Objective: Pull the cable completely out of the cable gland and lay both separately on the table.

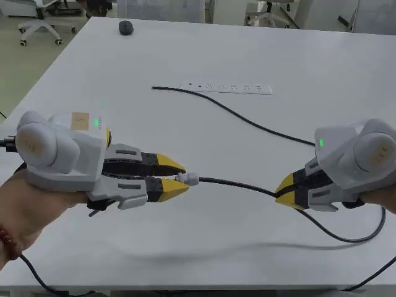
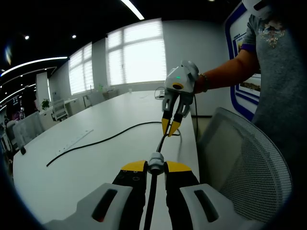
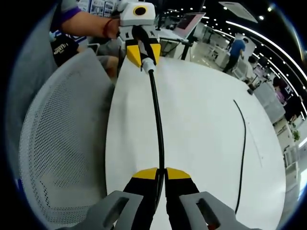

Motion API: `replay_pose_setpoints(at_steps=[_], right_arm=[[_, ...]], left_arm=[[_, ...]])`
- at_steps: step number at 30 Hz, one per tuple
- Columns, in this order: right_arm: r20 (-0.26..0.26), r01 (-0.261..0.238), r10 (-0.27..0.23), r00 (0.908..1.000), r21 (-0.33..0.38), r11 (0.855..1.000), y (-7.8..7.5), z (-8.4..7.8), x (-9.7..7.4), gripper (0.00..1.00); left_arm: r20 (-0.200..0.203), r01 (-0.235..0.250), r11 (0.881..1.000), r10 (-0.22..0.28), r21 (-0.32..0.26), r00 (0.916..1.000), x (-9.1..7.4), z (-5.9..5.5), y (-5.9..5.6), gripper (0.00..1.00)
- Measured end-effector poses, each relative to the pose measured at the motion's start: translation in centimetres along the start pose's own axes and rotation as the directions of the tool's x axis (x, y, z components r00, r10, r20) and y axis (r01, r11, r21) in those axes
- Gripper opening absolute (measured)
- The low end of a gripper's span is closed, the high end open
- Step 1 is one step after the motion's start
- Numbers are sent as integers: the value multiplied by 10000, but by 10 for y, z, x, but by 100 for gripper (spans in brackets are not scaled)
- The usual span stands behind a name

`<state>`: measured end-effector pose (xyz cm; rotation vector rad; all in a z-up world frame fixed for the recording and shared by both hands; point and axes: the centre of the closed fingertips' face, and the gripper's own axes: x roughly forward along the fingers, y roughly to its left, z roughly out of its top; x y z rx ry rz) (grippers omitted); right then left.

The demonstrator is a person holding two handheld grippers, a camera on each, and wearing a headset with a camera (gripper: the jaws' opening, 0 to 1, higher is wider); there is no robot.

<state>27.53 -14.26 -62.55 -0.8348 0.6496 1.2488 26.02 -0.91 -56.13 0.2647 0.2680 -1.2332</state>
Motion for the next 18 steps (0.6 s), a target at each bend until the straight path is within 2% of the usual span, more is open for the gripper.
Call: replay_pose_setpoints(at_steps=[14,16,18], right_arm=[[-64,76,-74,10000,254,9996,3,0,-2,0],[283,69,-81,9996,428,9991,3,10,-3,2],[397,184,-201,9990,412,9990,2,17,-4,4]], left_arm=[[166,-219,9992,224,-329,9996,4,5,3,14],[173,-237,9992,242,-328,9996,5,6,3,14],[206,-233,9991,240,-347,9995,6,9,2,14]])
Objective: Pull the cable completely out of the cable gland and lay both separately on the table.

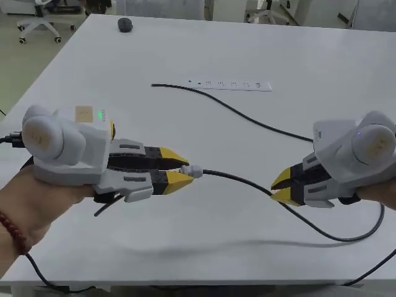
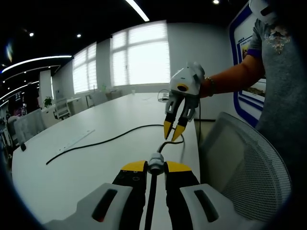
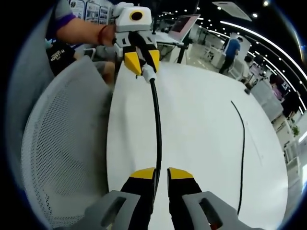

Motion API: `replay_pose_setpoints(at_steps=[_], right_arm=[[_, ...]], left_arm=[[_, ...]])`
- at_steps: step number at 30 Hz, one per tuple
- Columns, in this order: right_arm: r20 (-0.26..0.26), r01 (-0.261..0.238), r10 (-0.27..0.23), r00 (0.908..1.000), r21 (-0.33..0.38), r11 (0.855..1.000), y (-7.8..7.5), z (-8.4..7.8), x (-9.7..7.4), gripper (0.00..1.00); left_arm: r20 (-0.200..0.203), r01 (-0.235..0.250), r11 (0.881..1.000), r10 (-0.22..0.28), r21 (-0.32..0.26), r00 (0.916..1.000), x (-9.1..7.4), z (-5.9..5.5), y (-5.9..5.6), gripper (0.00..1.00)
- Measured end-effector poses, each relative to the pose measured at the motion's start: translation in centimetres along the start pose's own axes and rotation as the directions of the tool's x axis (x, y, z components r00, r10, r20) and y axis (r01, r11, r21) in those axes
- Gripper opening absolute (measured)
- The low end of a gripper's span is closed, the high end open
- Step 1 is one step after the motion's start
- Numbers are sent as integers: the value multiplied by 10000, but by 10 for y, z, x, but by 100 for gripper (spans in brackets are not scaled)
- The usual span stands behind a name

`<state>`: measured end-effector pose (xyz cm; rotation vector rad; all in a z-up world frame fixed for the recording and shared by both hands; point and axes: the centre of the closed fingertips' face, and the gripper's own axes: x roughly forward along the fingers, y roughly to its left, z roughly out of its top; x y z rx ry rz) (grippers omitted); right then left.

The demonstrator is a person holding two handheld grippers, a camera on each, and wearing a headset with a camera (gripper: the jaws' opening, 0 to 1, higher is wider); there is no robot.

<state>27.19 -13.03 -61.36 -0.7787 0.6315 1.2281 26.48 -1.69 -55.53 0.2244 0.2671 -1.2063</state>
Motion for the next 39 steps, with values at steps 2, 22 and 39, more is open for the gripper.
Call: replay_pose_setpoints(at_steps=[2,22,39], right_arm=[[229,-70,70,9997,-7,10000,2,10,0,4],[1361,-202,288,9903,-642,9977,11,75,6,9],[1588,-376,568,9857,-1214,9919,19,100,15,5]], left_arm=[[-7,9,10000,-9,17,10000,1,1,-1,14],[-10,10,10000,-10,-20,10000,2,1,-3,14],[107,253,9997,-253,75,9996,9,7,-12,14]])
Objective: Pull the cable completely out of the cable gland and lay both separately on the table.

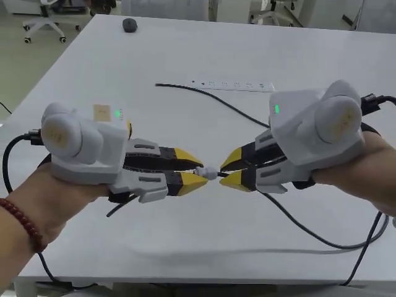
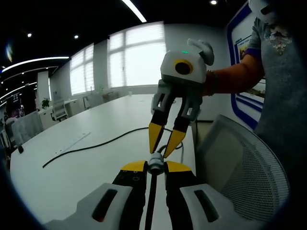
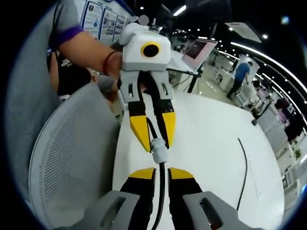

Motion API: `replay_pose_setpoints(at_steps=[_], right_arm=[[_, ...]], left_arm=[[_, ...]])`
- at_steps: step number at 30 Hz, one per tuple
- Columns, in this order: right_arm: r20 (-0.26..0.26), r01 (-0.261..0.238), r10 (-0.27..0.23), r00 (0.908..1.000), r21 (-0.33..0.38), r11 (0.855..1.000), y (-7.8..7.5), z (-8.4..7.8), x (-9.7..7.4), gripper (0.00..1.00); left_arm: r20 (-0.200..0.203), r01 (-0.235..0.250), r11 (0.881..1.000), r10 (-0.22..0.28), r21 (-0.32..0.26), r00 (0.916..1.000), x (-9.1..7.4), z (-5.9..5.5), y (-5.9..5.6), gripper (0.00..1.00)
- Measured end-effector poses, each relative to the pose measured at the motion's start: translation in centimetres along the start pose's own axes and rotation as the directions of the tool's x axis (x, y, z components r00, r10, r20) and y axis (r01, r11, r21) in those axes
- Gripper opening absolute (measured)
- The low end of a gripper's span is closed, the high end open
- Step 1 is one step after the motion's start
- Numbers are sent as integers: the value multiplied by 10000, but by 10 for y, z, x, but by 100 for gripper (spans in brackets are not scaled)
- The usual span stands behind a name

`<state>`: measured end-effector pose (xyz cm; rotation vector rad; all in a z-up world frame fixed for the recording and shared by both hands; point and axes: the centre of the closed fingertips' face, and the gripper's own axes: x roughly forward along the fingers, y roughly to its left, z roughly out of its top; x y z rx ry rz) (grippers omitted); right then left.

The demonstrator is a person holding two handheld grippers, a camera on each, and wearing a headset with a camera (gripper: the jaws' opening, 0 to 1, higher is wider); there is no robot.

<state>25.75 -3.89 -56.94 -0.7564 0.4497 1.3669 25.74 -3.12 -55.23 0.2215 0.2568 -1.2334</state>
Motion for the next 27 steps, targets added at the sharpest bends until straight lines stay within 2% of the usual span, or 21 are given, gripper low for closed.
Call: replay_pose_setpoints(at_steps=[3,11,27], right_arm=[[-6,-49,49,10000,-197,9998,1,2,1,0],[-86,-23,20,10000,-432,9991,2,0,3,0],[-964,86,-86,9953,-14,10000,-3,-46,-12,0]], left_arm=[[-21,66,10000,-66,18,10000,0,-1,-1,14],[-83,46,9999,-46,92,10000,-3,-4,-1,15],[-249,-19,10000,21,68,9997,-12,-13,3,14]])
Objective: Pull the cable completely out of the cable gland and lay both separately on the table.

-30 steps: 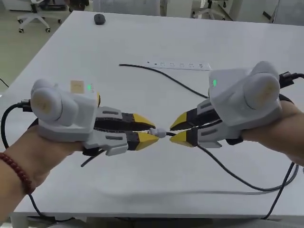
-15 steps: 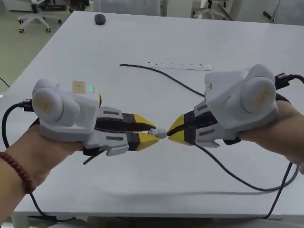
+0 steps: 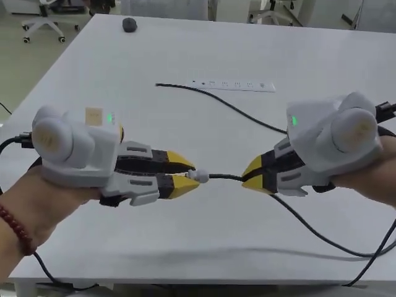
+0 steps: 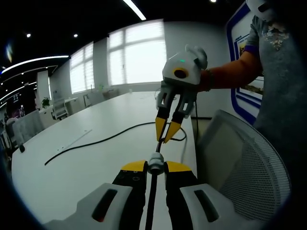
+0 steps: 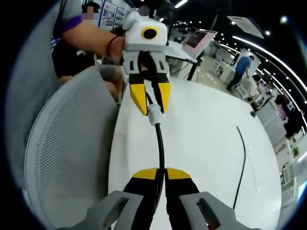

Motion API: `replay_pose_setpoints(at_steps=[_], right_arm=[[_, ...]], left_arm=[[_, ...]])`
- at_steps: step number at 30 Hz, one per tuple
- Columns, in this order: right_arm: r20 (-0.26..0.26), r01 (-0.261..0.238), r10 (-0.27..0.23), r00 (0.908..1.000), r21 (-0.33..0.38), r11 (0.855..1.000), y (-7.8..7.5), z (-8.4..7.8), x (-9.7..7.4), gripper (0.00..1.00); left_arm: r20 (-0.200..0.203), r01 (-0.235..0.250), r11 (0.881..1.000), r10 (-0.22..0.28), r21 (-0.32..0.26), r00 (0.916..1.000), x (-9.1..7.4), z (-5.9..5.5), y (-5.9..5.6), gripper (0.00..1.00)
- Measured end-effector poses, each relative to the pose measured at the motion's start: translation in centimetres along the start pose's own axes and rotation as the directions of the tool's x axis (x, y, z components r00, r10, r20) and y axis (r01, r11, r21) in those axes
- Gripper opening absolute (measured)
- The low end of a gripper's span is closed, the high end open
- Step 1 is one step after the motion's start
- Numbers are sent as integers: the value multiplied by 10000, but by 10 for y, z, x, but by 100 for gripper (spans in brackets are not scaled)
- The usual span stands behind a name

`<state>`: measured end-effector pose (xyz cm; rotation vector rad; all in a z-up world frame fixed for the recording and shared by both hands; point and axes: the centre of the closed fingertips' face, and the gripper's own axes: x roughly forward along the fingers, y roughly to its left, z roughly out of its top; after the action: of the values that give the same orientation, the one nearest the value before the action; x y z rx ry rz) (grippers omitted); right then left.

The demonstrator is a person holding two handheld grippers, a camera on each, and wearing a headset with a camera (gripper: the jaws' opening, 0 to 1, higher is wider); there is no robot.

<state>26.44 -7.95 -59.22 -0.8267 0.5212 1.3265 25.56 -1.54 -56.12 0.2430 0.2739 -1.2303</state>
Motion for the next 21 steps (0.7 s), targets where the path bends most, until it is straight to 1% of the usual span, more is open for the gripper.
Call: replay_pose_setpoints(at_steps=[5,7,10,11,16,21], right_arm=[[-210,24,-20,9998,209,9998,-1,-14,-2,0],[-316,10,2,9995,358,9994,-2,-23,-2,0],[-478,34,-14,9989,418,9991,-2,-32,-3,0],[-569,46,-20,9984,453,9990,-3,-37,-4,0],[-785,38,13,9969,650,9979,-4,-52,-5,0],[-822,4,45,9966,588,9983,-2,-52,-4,0]], left_arm=[[-39,-22,10000,22,5,10000,-1,-1,2,14],[-34,-30,10000,30,-2,10000,-2,-1,2,14],[-61,-26,10000,26,-6,10000,-3,-2,2,14],[-70,-39,10000,39,0,10000,-3,-2,3,14],[-119,-23,10000,23,-15,9999,-2,-3,4,14],[-87,-30,10000,29,-29,10000,-1,-2,3,14]])
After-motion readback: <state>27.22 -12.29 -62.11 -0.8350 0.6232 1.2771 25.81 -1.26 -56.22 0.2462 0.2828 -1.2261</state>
